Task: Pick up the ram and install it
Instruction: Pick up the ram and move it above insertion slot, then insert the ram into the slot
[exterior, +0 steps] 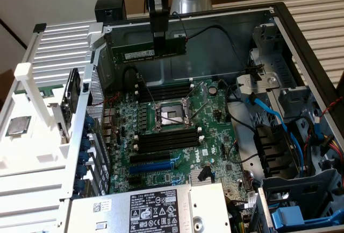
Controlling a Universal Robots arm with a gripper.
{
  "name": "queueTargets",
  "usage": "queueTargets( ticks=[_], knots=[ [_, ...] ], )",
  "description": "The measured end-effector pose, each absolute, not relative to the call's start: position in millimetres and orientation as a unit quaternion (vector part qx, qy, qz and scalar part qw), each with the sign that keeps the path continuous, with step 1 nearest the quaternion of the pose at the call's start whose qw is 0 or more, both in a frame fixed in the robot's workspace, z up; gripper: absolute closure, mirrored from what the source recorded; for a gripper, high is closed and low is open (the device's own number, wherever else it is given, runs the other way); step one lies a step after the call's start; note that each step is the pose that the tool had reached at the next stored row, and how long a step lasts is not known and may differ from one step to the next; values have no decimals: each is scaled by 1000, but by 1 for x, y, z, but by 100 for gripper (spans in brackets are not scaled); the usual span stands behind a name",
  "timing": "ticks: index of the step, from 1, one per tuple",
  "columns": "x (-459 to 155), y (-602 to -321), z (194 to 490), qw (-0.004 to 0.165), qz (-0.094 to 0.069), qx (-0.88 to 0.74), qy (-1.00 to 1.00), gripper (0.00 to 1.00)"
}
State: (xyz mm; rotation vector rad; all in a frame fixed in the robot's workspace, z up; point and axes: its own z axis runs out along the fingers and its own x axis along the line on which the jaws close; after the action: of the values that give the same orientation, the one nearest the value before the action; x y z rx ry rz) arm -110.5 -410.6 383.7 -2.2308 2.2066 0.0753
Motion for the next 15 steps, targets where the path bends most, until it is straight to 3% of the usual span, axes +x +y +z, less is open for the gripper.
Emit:
queueTargets(
  ticks=[15],
  knots=[
    [-107, -411, 354, 1, 24, -710, 704, 88]
  ],
)
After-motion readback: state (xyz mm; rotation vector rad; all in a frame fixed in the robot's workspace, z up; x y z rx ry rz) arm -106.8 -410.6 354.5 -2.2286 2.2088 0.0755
